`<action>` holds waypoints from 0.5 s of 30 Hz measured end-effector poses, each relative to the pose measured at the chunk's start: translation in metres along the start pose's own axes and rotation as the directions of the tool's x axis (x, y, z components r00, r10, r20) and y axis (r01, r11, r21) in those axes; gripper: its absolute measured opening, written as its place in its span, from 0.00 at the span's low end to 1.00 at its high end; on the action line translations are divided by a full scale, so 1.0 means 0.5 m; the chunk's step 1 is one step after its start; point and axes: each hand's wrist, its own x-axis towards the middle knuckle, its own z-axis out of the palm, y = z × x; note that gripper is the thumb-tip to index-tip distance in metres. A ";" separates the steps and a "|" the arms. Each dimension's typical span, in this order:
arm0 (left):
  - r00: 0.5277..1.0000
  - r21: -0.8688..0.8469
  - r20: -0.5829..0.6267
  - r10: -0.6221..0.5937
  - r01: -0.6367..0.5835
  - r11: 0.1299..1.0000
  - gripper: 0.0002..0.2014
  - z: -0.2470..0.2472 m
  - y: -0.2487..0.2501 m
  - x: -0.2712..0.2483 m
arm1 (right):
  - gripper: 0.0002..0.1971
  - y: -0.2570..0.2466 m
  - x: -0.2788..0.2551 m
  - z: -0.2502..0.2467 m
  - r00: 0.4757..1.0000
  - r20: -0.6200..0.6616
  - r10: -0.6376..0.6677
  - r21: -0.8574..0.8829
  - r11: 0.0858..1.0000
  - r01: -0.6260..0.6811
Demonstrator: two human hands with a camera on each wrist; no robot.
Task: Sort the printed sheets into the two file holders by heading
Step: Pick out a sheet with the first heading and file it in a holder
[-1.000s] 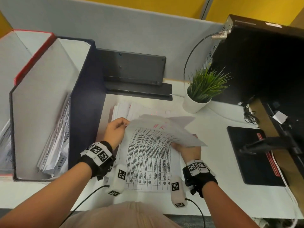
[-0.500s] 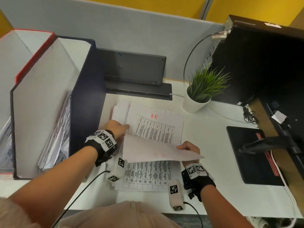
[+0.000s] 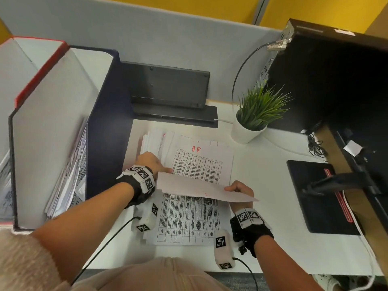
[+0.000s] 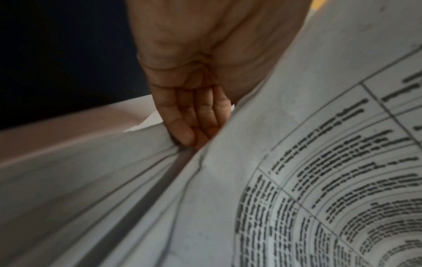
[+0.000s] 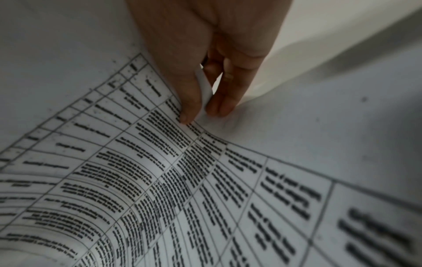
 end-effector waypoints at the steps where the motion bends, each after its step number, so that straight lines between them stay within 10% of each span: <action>1: 1.000 0.003 -0.002 0.004 -0.004 1.000 0.18 0.000 -0.002 0.000 | 0.19 0.005 0.004 -0.003 1.000 0.004 -0.001 0.006 1.000 0.001; 10: 0.995 -0.098 -0.027 0.099 -0.102 0.990 0.14 0.009 -0.022 -0.007 | 0.17 -0.010 0.032 -0.013 0.980 0.004 0.201 -0.027 0.979 -0.201; 15: 0.932 -0.277 -0.279 0.233 -0.310 0.909 0.07 0.018 -0.030 -0.051 | 0.13 -0.013 0.034 -0.018 0.989 0.021 0.144 -0.039 0.989 -0.143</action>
